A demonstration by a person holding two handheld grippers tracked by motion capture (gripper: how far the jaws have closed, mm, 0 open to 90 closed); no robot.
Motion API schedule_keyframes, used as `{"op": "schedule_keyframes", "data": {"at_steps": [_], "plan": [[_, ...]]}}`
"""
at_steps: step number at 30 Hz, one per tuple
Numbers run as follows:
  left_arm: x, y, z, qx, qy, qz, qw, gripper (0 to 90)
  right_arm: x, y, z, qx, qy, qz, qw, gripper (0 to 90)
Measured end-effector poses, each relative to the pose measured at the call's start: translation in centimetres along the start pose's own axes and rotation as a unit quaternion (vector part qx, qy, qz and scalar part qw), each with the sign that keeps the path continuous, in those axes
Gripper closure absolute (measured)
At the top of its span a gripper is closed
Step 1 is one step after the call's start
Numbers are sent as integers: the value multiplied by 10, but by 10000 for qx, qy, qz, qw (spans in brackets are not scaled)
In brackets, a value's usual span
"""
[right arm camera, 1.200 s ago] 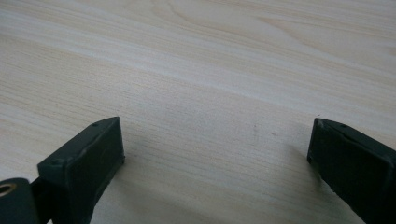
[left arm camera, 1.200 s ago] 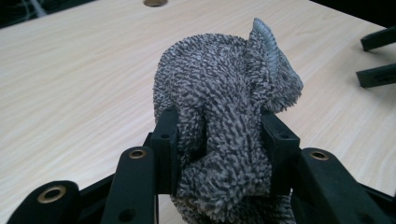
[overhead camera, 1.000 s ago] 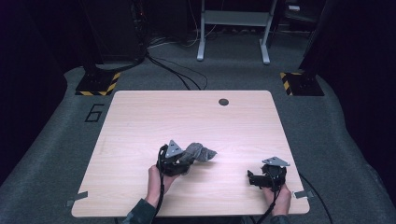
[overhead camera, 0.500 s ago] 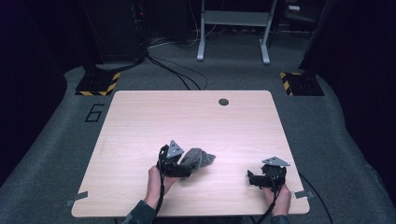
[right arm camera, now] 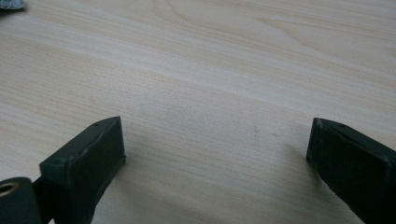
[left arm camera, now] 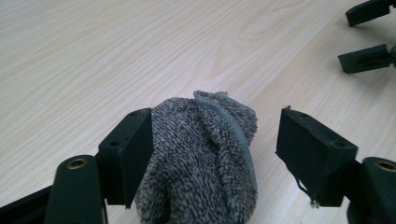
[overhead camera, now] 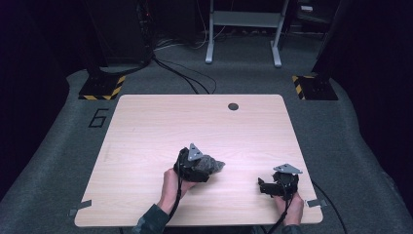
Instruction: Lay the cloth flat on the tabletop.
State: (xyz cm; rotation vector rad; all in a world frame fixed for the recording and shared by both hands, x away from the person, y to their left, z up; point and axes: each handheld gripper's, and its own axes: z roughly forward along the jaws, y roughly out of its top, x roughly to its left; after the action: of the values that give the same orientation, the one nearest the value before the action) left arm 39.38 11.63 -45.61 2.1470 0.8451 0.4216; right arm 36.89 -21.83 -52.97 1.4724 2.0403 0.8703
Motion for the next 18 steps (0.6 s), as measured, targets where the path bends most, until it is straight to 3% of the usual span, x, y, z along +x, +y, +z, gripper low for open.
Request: {"op": "schedule_keyframes", "data": {"at_steps": [3, 9, 10, 16, 18], "plan": [[-1, 2, 7, 160, 80, -66, 9998, 345, 1, 0, 0, 14, -10, 39, 10000, 38], [-3, 5, 16, 315, 178, 120, 9993, 505, 0, 0, 0, -5, -12, -1, 10000, 38], [-3, 5, 18, 305, 87, 134, 9994, 505, 0, 0, 0, -8, -15, 0, 10000, 38], [-1, 3, 20, 335, -59, 176, 9993, 805, 0, 0, 0, 0, -2, 1, 10000, 38], [0, 2, 19, 259, -90, 146, 9995, 835, 0, 0, 0, 3, 1, 31, 10000, 38]]}}
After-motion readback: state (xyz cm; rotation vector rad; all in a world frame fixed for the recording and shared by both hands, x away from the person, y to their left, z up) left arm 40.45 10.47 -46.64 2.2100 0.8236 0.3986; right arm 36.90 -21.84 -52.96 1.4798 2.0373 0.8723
